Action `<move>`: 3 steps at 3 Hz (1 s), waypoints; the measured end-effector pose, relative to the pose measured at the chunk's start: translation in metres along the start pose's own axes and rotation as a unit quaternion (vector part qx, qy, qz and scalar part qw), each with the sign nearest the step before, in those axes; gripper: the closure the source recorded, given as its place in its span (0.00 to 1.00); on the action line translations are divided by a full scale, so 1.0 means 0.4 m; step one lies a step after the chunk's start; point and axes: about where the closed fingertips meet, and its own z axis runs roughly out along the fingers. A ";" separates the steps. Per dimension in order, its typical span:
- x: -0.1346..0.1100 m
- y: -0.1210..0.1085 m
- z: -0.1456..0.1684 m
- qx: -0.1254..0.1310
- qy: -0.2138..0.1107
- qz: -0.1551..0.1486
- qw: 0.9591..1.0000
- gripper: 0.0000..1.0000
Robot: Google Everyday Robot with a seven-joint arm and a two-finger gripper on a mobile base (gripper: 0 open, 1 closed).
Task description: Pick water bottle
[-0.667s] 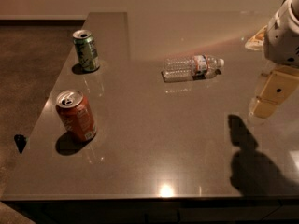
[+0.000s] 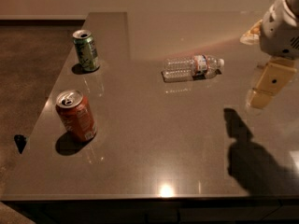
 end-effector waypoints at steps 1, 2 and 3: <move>-0.035 -0.111 0.047 -0.012 -0.020 -0.032 0.999 0.00; -0.071 -0.178 0.084 -0.017 -0.034 -0.056 0.998 0.00; -0.110 -0.239 0.168 -0.032 -0.033 -0.076 0.996 0.00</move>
Offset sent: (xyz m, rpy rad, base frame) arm 0.1149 0.0234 -0.0150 0.0494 0.0226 0.1978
